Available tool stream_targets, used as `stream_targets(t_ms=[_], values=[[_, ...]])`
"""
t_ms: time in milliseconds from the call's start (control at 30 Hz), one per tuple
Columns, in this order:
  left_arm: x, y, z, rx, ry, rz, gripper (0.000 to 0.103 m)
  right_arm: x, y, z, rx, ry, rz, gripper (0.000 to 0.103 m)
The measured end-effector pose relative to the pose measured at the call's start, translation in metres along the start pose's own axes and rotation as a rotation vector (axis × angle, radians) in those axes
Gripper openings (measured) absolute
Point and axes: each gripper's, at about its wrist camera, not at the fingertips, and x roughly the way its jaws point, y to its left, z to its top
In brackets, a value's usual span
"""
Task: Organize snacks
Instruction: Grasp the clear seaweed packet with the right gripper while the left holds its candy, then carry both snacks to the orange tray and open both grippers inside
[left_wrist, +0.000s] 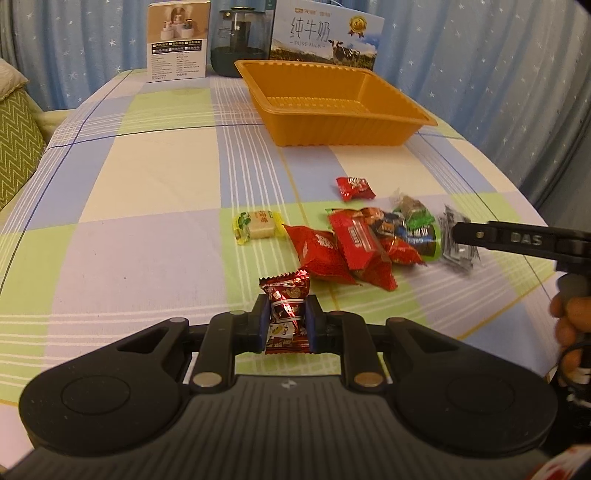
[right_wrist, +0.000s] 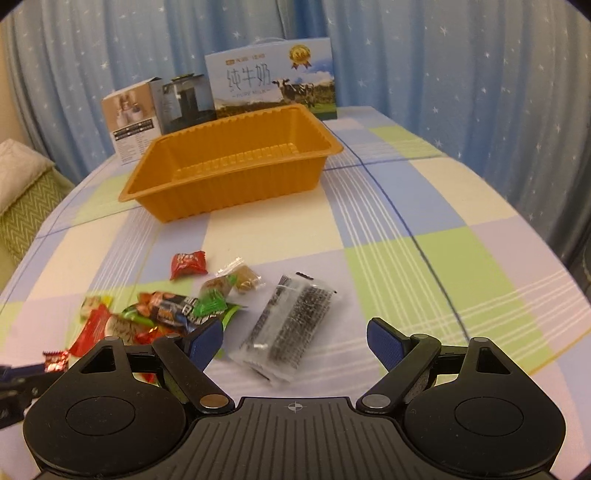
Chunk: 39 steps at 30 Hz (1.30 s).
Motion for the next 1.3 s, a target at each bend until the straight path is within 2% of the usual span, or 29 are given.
stream_targets(t_ms=[33, 100, 300, 367, 700, 900, 1100, 1300], values=[[0.0, 0.0, 0.0, -0.003, -0.003, 0.001, 0.018, 0.003, 0.001, 0.001, -0.002, -0.004, -0.003, 0.073], [0.001, 0.0, 0.001, -0.008, -0.004, 0.0, 0.018, 0.014, 0.005, 0.002, -0.028, 0.011, -0.022, 0.061], [0.002, 0.001, 0.003, -0.013, -0.011, -0.001, 0.018, 0.026, 0.011, -0.006, -0.095, 0.041, -0.064, 0.052], [0.001, 0.001, 0.003, -0.009, -0.016, 0.012, 0.018, 0.025, 0.014, -0.008, -0.13, 0.037, -0.067, 0.04], [-0.015, 0.005, 0.008, -0.035, -0.05, 0.052, 0.018, 0.001, 0.01, -0.005, -0.116, -0.006, -0.06, 0.038], [-0.025, -0.003, 0.016, -0.036, -0.079, 0.046, 0.018, -0.018, 0.017, 0.005, -0.11, -0.035, -0.006, 0.038], [-0.026, -0.013, 0.043, -0.036, -0.12, 0.018, 0.018, -0.027, 0.03, 0.03, -0.113, -0.063, 0.072, 0.038], [-0.011, -0.018, 0.091, -0.035, -0.173, -0.015, 0.018, -0.019, 0.037, 0.072, -0.12, -0.104, 0.123, 0.038]])
